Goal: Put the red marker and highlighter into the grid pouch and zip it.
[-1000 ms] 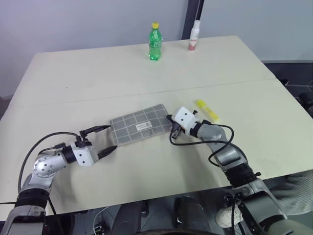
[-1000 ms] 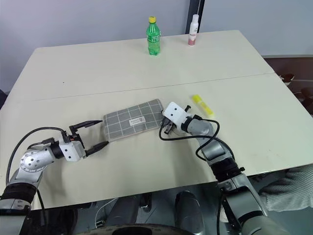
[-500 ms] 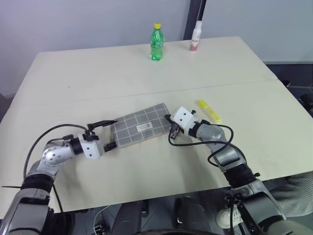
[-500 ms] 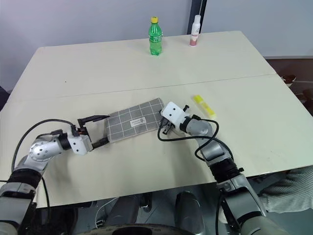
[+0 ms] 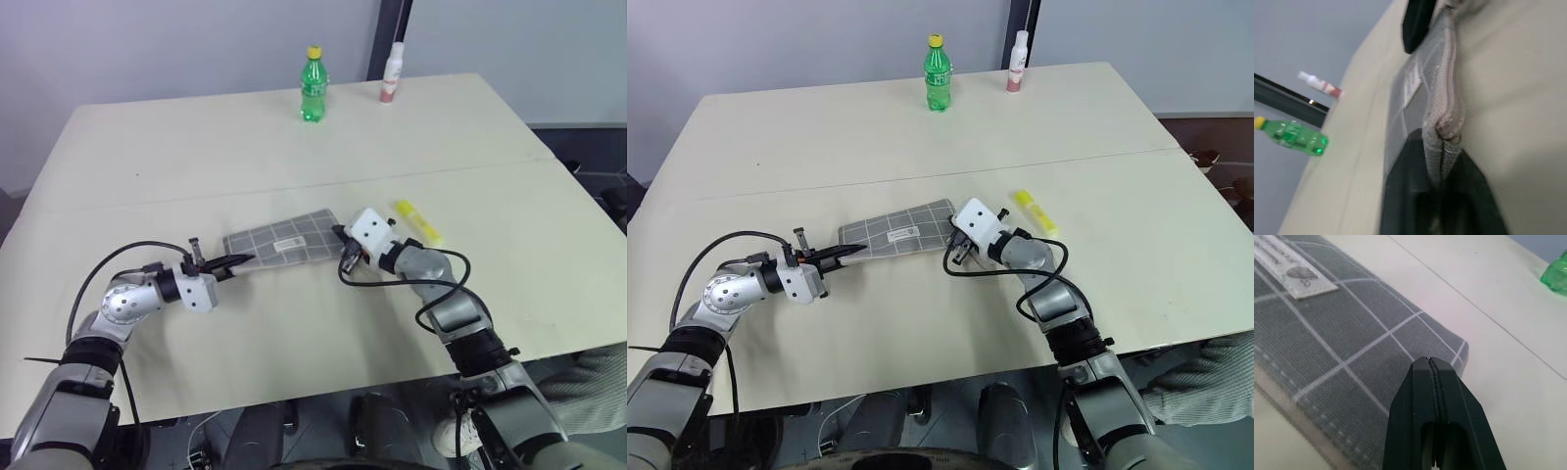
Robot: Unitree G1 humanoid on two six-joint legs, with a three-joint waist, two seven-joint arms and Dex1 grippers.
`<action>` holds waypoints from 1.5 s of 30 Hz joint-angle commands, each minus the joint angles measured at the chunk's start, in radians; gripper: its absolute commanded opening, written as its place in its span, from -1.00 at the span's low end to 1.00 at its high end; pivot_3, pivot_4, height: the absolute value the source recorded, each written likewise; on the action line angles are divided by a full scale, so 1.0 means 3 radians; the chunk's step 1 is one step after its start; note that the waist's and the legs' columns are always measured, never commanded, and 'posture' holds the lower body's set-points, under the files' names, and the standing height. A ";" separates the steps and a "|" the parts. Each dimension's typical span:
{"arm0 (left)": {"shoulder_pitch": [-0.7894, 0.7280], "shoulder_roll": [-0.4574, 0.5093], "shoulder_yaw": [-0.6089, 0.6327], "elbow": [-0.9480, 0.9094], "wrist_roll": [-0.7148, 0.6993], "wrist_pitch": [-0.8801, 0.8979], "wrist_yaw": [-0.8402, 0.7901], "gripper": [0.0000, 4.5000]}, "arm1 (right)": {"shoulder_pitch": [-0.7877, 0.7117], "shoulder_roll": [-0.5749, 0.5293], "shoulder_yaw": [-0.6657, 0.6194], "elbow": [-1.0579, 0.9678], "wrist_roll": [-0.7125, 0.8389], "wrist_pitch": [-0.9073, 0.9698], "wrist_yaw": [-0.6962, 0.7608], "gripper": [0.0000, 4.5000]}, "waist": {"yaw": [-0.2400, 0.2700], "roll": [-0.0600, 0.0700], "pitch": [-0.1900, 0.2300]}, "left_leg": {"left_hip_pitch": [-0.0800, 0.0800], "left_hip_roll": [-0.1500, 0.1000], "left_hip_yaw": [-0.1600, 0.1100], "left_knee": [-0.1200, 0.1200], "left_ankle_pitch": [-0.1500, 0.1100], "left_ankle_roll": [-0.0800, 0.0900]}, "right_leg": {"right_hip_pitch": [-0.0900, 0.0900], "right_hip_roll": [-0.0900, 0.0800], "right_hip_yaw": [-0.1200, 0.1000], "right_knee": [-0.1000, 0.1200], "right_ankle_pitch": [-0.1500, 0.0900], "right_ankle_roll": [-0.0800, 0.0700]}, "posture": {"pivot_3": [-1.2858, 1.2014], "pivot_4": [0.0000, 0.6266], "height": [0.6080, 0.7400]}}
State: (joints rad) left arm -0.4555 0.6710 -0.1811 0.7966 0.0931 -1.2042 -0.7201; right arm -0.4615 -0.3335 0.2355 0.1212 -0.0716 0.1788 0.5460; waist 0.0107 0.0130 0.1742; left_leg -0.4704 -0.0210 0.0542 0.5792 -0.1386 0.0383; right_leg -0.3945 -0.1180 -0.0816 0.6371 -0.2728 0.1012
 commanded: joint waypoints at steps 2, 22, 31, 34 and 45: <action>0.0064 0.0027 -0.0062 -0.0059 -0.0082 0.0016 -0.0057 -0.97 | 0.0049 -0.0037 -0.0094 -0.0323 0.0096 0.0021 0.0068 -1.00 | -0.0003 0.0000 0.0000 | 0.0000 0.0000 0.0000 0.0000 0.0000 0.0000 | 0.0000 0.0000 0.0000 0.0000 0.0000 0.0000 | 0.03 -0.52 1.00; 0.0408 -0.0143 0.0073 -0.0648 -0.0120 0.0701 0.0259 -1.00 | 0.0796 -0.0113 -0.0531 -0.1527 0.1215 0.1539 -0.0050 1.00 | 0.0002 -0.0002 -0.0002 | 0.0006 0.0006 -0.0003 -0.0002 -0.0003 0.0002 | 0.0008 -0.0008 0.0001 -0.0012 -0.0006 -0.0019 | 0.03 -0.52 1.00; 0.0396 -0.0155 0.0078 -0.0630 -0.0027 0.0735 0.0358 -1.00 | 0.0593 0.0169 -0.0517 -0.1096 0.1103 0.1466 -0.0311 0.42 | 0.0010 -0.0002 -0.0003 | 0.0003 0.0006 0.0001 -0.0005 -0.0003 0.0001 | 0.0005 -0.0006 0.0001 -0.0018 -0.0004 -0.0020 | 0.03 -0.52 1.00; 0.0385 -0.0168 0.0079 -0.0625 -0.0008 0.0746 0.0388 -1.00 | 0.0549 0.0078 -0.0418 -0.1066 0.1021 0.1457 -0.0237 -0.26 | 0.0009 -0.0002 -0.0003 | 0.0003 0.0006 0.0002 -0.0006 -0.0003 0.0001 | 0.0005 -0.0006 0.0001 -0.0018 -0.0004 -0.0021 | 0.03 -0.52 1.00; 0.0319 -0.0285 0.0003 -0.0604 0.0098 0.0756 0.0478 -1.00 | 0.0162 0.0082 0.0182 -0.0904 0.0619 0.1105 -0.0027 -0.98 | 0.0009 -0.0001 -0.0003 | 0.0004 0.0006 0.0002 -0.0006 -0.0003 0.0001 | 0.0004 -0.0007 0.0001 -0.0018 -0.0004 -0.0023 | 0.03 -0.52 1.00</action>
State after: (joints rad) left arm -0.3561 0.6030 -0.1624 0.6111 0.0964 -0.9855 -0.5812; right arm -0.3814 -0.3301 0.2525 -0.1484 0.1295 0.5510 0.5204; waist 0.0133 0.0126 0.1733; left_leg -0.4694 -0.0192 0.0548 0.5775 -0.1395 0.0387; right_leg -0.3933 -0.1201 -0.0812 0.6318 -0.2739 0.0944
